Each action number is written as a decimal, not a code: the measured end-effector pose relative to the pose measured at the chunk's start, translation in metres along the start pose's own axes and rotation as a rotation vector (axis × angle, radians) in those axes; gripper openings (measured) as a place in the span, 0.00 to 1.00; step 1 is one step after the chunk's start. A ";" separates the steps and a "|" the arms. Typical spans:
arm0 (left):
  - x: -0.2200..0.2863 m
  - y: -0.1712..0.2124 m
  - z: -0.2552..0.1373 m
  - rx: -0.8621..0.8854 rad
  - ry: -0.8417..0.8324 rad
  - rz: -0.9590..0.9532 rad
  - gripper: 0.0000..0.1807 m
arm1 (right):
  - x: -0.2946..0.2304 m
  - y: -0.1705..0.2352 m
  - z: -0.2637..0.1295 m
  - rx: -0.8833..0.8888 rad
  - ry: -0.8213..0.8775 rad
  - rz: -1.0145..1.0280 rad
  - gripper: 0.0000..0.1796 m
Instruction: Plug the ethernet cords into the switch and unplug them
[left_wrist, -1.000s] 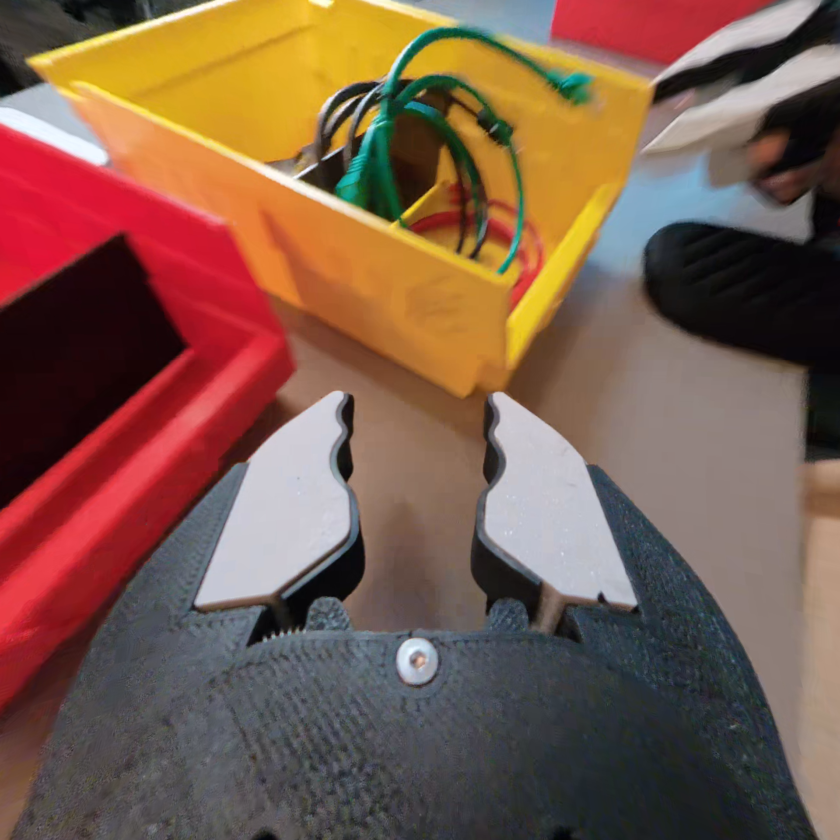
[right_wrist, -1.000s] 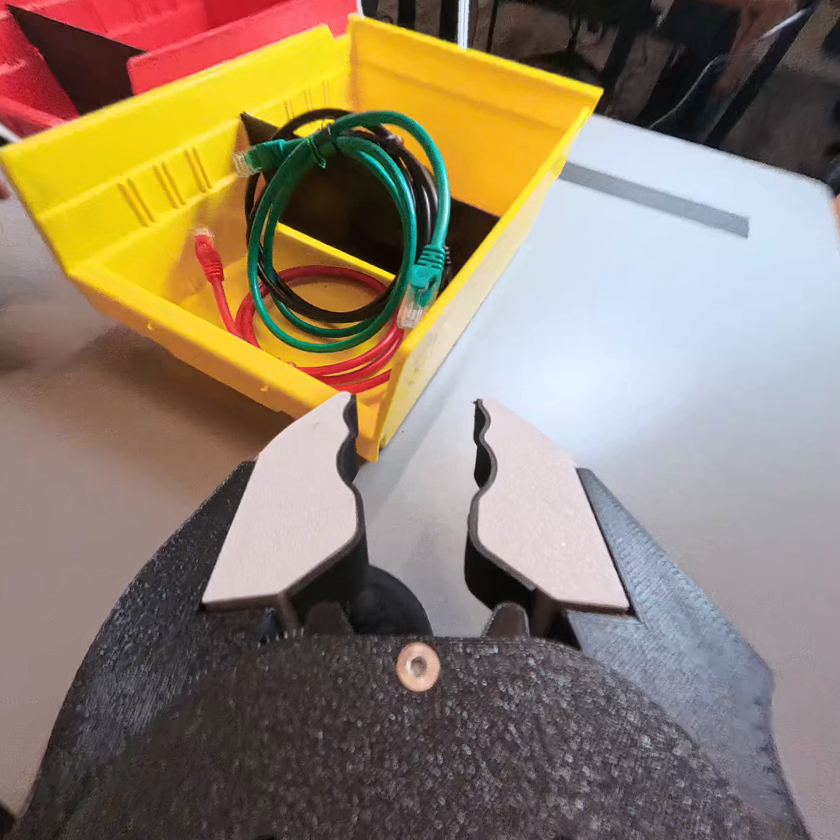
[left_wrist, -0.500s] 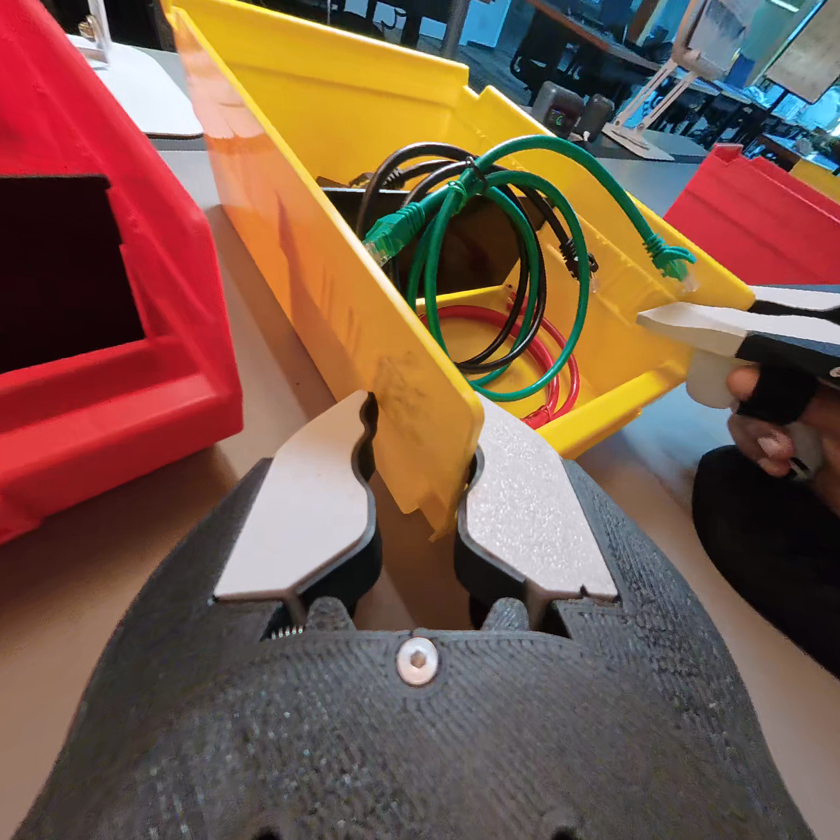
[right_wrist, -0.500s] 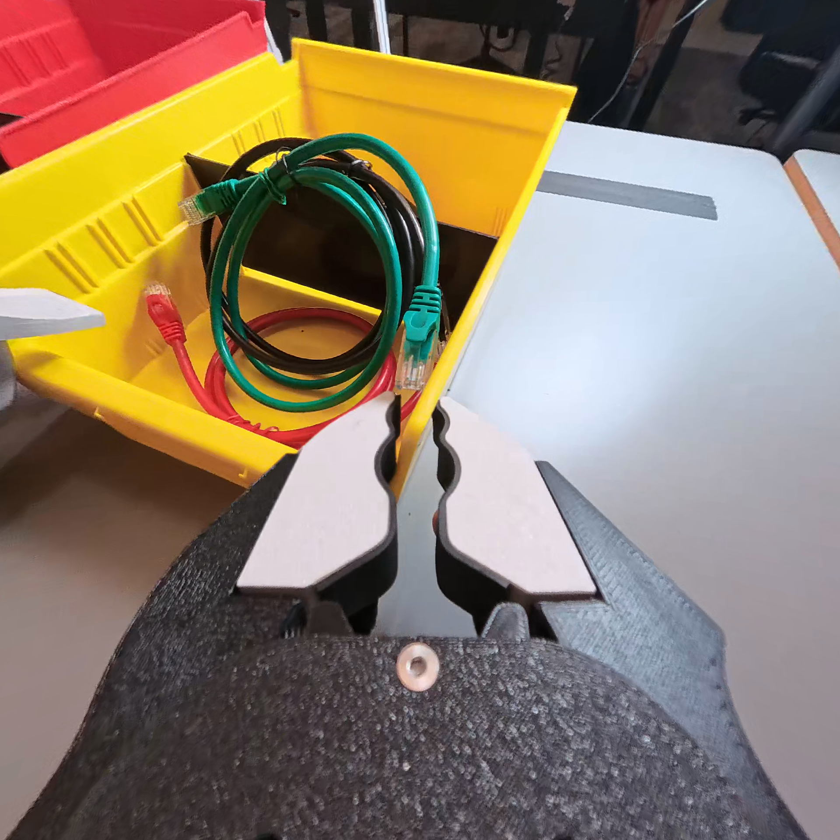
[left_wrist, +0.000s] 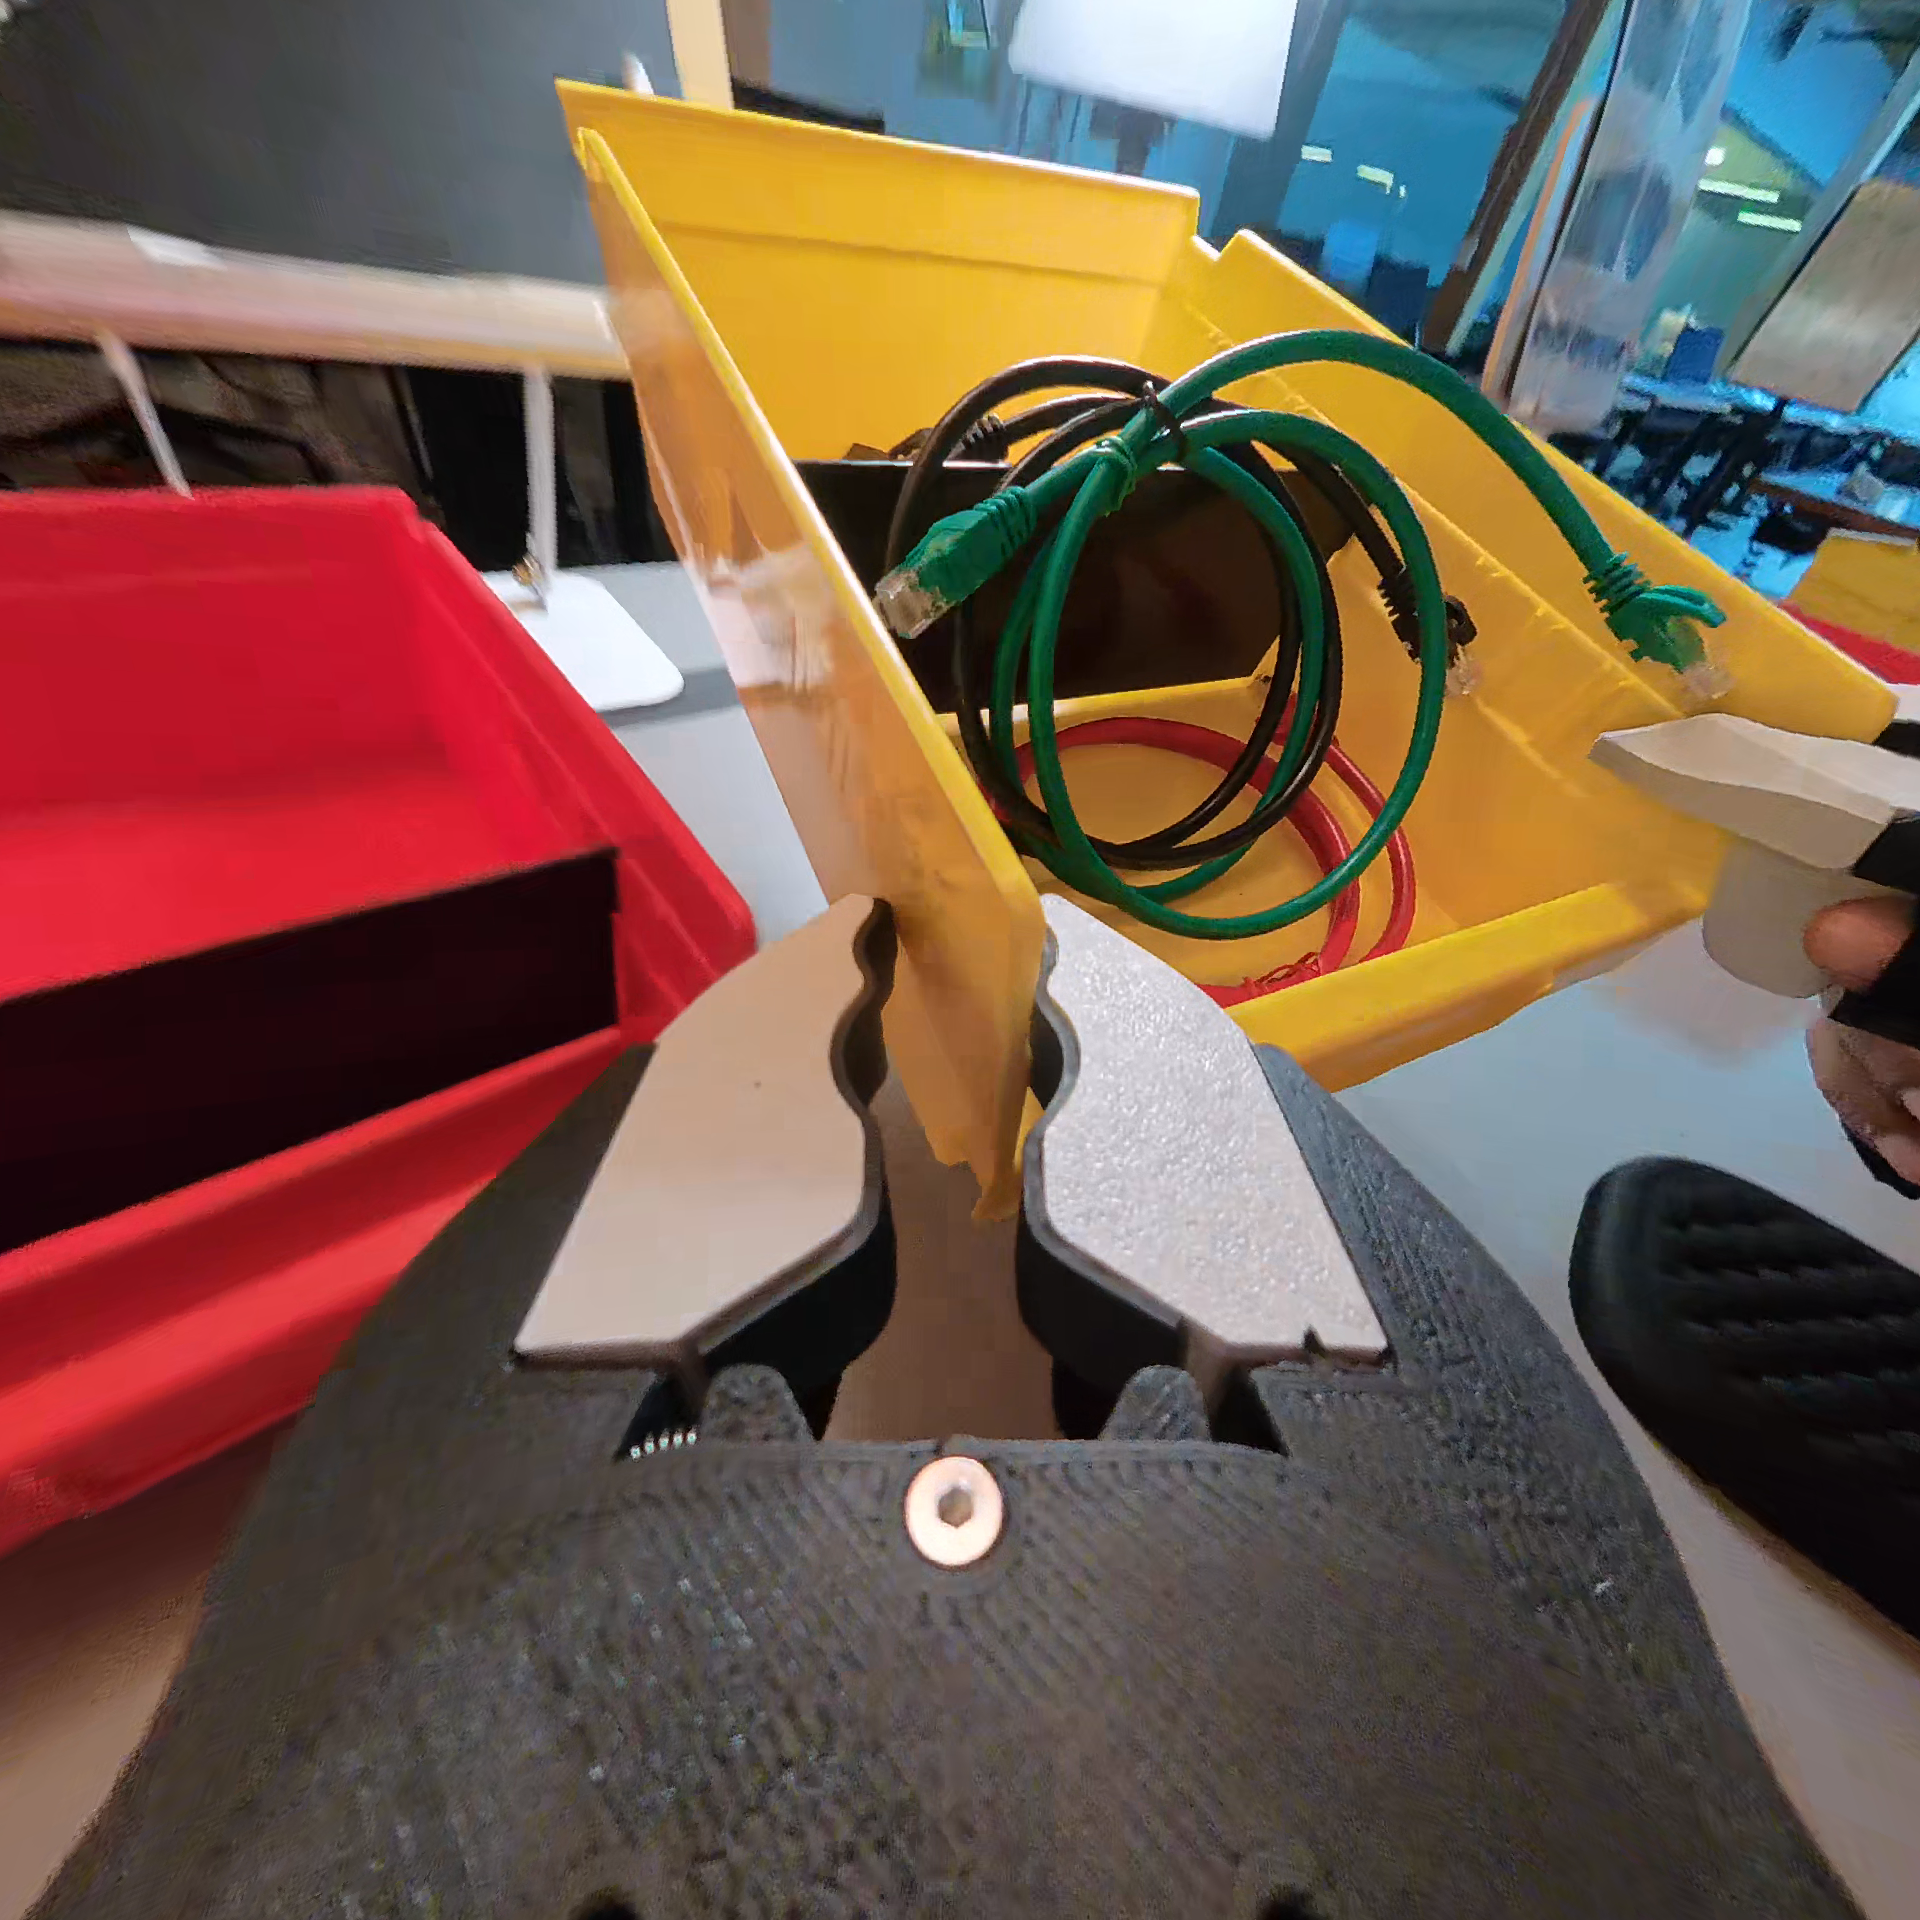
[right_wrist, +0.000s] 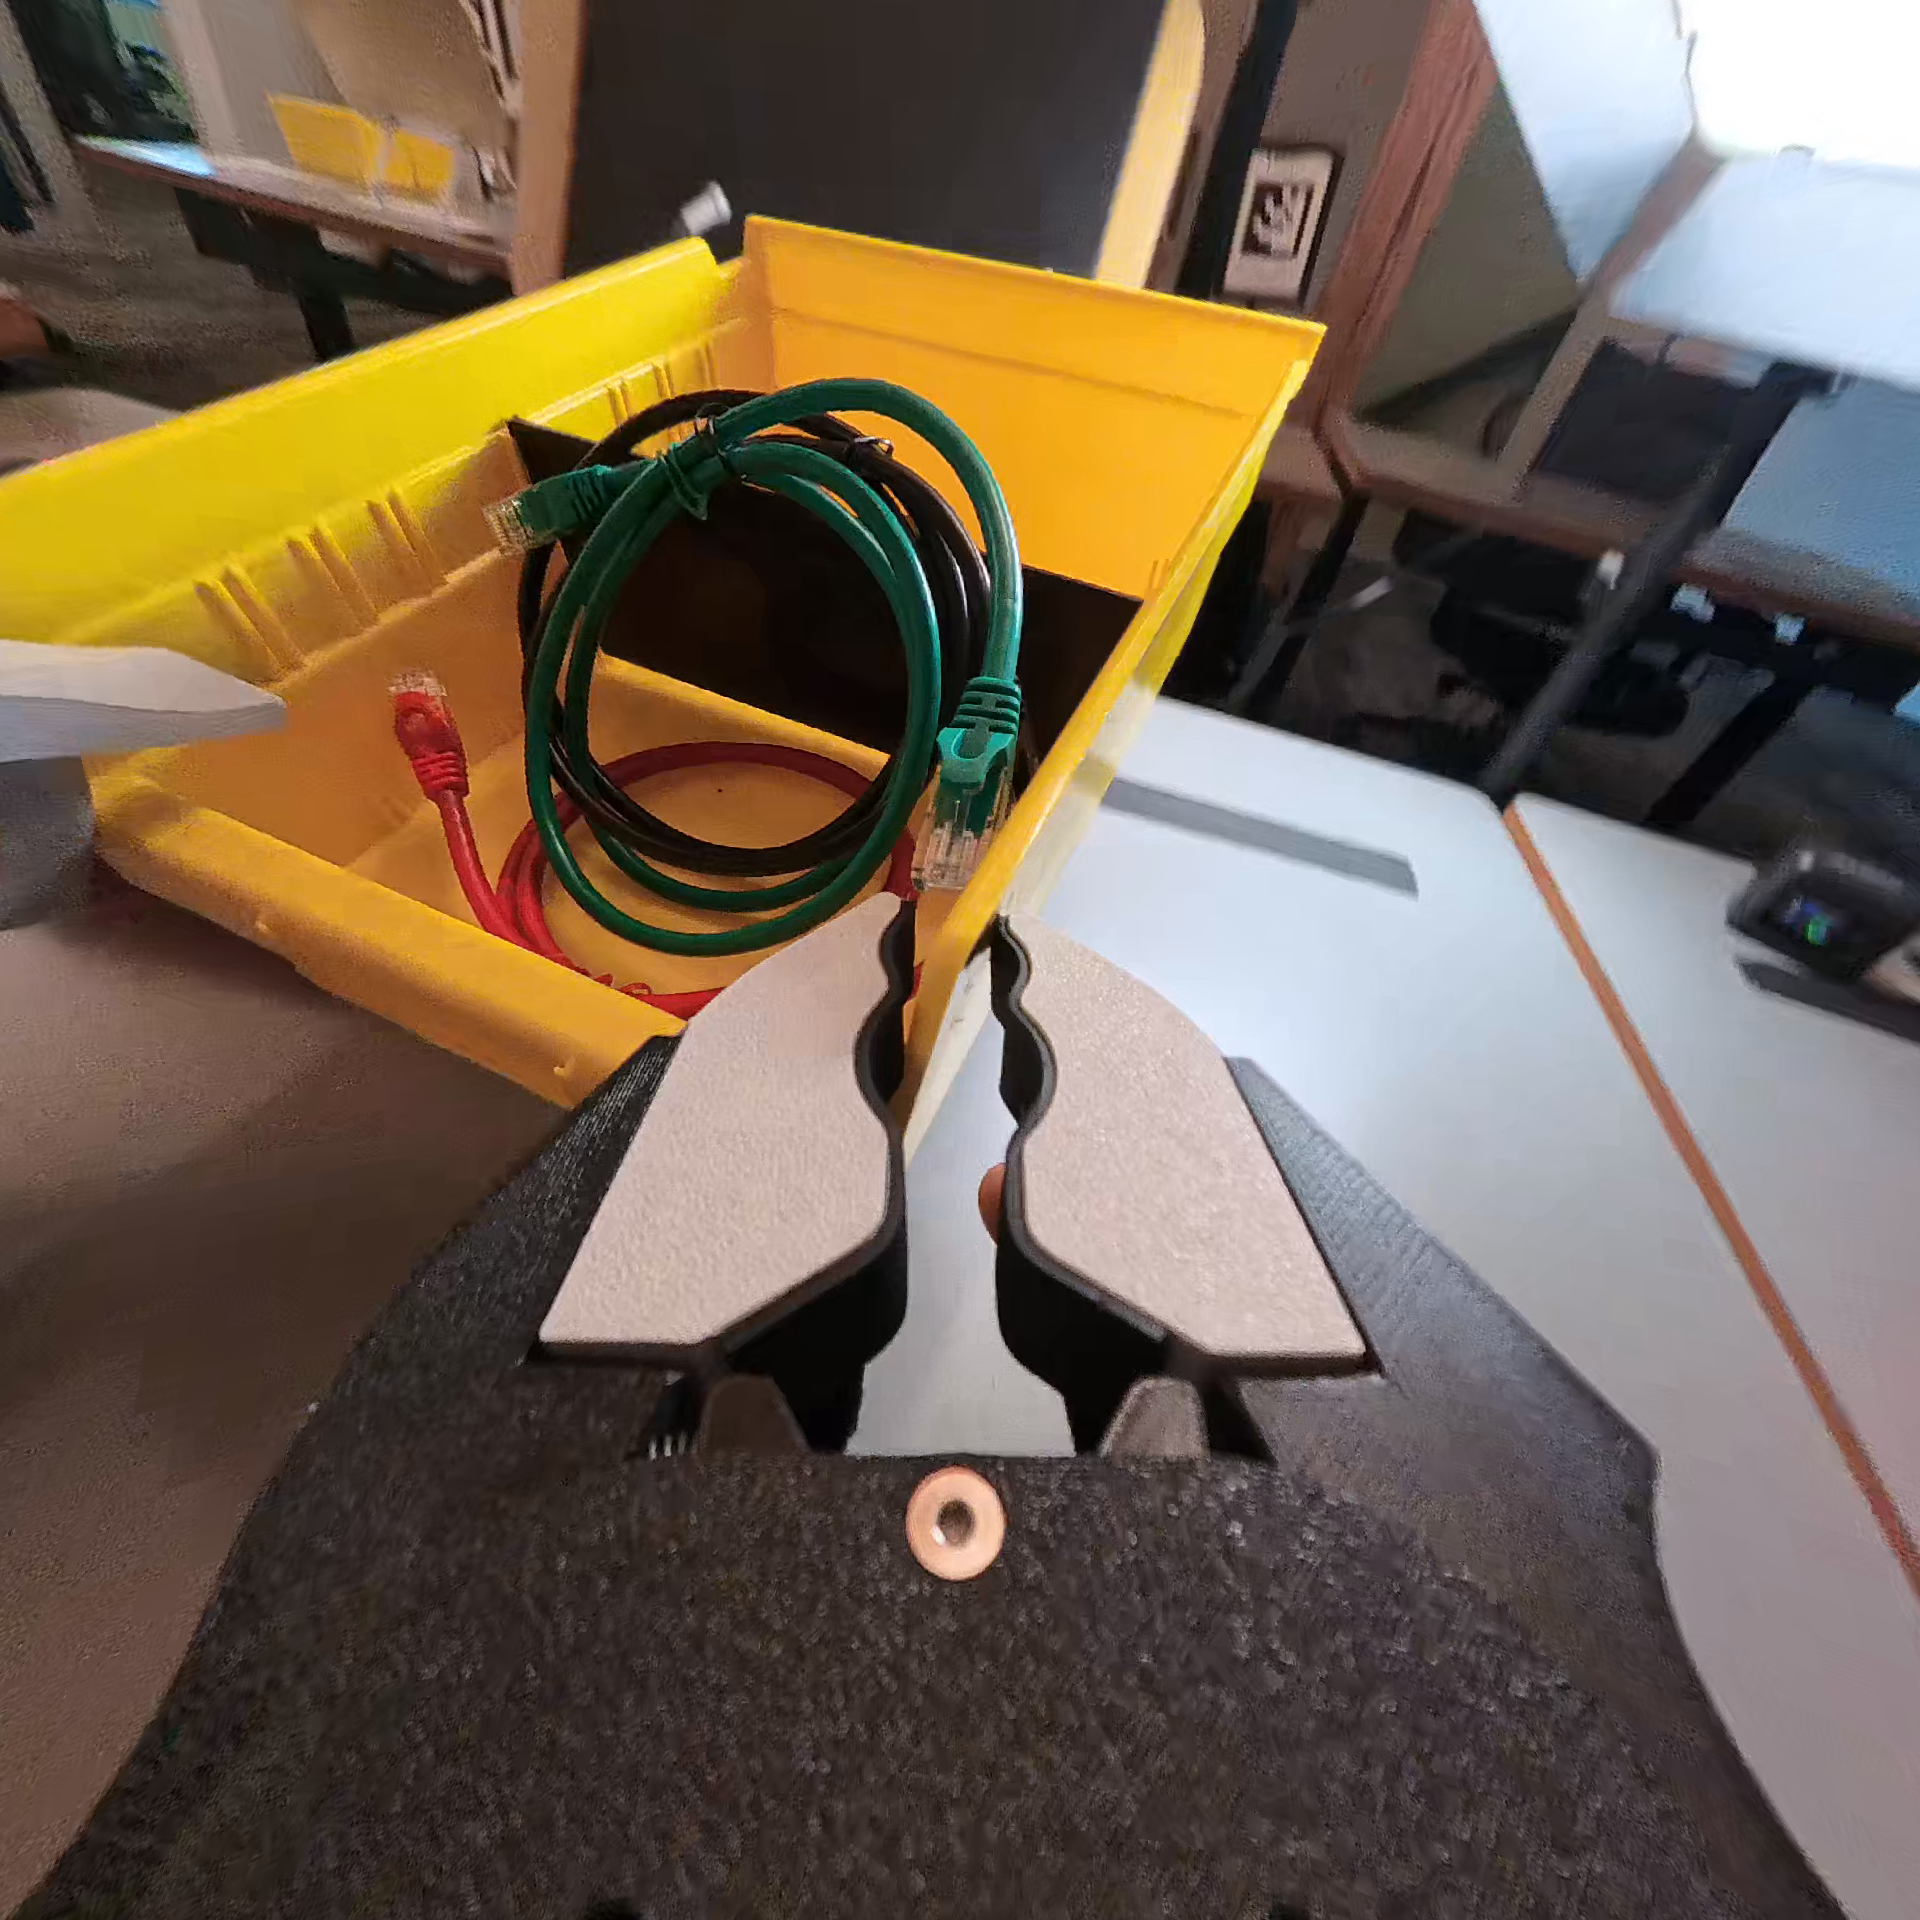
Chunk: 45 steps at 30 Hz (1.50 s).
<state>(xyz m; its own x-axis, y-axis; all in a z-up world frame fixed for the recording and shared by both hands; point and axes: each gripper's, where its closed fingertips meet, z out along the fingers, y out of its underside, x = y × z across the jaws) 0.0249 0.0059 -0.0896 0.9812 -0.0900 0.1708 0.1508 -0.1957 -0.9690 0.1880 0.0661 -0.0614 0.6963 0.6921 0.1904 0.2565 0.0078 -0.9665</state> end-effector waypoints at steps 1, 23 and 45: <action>-0.005 -0.011 -0.008 0.029 -0.013 0.010 0.12 | -0.006 -0.014 0.000 0.031 -0.007 -0.015 0.07; -0.234 -0.065 -0.296 0.188 -0.703 0.104 0.04 | -0.342 -0.120 0.077 0.148 -0.644 -0.030 0.09; -0.263 0.073 -0.228 -0.238 -0.411 0.063 0.15 | -0.347 0.009 0.096 -0.119 -0.693 -0.062 0.18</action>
<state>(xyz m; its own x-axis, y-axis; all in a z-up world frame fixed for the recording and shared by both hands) -0.2497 -0.2071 -0.1646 0.9612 0.2754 -0.0184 0.1044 -0.4246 -0.8993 -0.1152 -0.1047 -0.1526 0.1009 0.9935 0.0529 0.3807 0.0106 -0.9246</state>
